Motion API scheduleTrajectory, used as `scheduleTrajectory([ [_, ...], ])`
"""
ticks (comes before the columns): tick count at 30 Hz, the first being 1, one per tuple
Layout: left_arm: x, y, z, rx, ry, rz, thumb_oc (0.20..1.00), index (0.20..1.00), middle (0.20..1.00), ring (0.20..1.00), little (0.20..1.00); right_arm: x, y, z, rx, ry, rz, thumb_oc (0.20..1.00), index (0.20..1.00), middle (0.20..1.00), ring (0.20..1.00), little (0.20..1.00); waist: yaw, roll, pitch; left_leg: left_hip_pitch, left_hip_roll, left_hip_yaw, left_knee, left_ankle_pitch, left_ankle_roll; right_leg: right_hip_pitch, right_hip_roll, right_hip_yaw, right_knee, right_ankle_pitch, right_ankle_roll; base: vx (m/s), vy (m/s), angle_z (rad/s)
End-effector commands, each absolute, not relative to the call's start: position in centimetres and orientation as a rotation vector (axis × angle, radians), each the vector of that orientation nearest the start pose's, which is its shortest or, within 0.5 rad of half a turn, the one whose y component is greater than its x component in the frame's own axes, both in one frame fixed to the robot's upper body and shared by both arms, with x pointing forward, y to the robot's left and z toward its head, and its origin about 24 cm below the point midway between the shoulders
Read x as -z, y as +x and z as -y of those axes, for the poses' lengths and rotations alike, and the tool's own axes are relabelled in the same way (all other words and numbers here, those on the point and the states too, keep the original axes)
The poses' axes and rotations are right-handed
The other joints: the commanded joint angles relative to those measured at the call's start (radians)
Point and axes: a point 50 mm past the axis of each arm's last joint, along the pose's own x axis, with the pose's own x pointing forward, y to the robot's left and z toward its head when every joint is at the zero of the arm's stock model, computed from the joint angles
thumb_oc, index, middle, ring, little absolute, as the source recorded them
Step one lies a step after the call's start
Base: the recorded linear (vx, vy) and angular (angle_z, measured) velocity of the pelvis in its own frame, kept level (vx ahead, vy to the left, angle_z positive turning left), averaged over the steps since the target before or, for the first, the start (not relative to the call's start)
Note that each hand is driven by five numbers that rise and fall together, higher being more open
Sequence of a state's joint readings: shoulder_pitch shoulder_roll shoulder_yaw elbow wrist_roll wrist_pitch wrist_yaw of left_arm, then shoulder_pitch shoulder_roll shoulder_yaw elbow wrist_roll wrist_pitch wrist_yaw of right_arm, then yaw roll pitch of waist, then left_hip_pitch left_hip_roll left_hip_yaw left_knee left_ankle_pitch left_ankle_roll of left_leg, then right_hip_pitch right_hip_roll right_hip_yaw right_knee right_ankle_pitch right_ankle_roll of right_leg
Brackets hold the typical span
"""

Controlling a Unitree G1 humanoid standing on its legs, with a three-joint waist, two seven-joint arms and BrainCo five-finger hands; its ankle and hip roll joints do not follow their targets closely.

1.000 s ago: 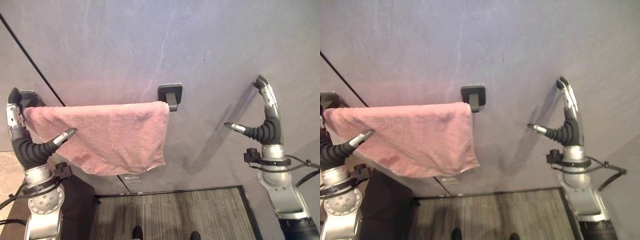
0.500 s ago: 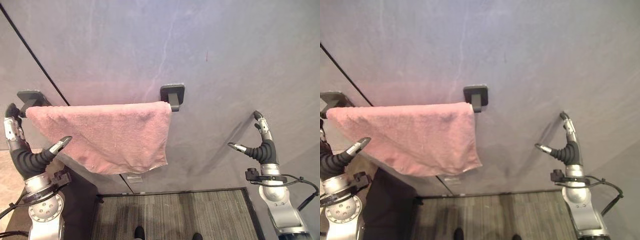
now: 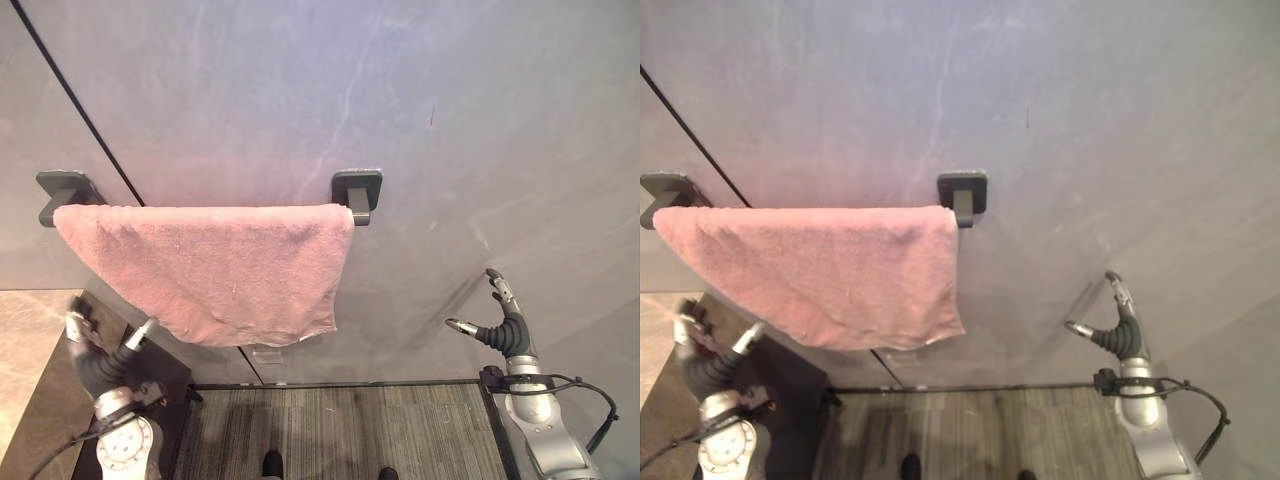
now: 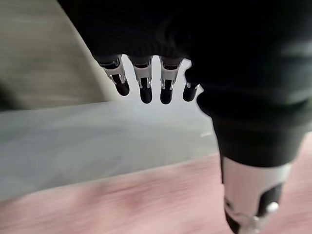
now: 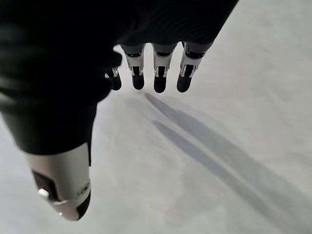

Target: Put brush and paste in cup on sink, flatten towel.

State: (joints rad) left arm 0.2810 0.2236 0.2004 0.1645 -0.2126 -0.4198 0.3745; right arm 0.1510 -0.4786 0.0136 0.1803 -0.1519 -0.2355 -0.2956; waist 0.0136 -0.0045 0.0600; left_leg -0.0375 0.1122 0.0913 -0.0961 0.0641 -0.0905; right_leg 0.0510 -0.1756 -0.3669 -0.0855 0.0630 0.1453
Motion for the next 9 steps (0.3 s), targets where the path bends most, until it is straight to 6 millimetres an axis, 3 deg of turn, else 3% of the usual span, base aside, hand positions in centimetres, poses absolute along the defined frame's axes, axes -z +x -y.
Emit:
scheduleTrajectory([
  [1,-1.1,17.3,-29.1,-0.643,0.084,0.047,1.0,1.0,1.0,1.0,1.0,-1.9,22.9,25.6,0.221,-0.559,-0.02,1.0,1.0,1.0,1.0,1.0,0.011,-0.035,0.009,0.017,0.084,0.003,0.009,0.029,-0.062,-0.028,-0.103,0.091,-0.002,0.063,0.067,0.0,0.0,0.0],
  [7,5.8,16.1,-27.7,-0.559,-0.003,-0.312,1.0,1.0,1.0,1.0,1.0,4.2,21.6,25.3,0.217,-0.293,-0.316,1.0,1.0,1.0,1.0,1.0,-0.002,-0.034,0.014,0.013,0.085,0.013,0.009,0.034,-0.061,-0.039,-0.102,0.102,-0.002,0.072,0.068,0.0,0.0,0.0],
  [9,6.4,16.0,-27.2,-0.503,0.038,-0.356,1.0,1.0,1.0,1.0,1.0,5.1,21.4,25.2,0.226,-0.253,-0.358,1.0,1.0,1.0,1.0,1.0,-0.008,-0.033,0.015,0.013,0.085,0.015,0.009,0.034,-0.061,-0.041,-0.102,0.104,-0.002,0.074,0.069,0.0,0.0,0.0],
])
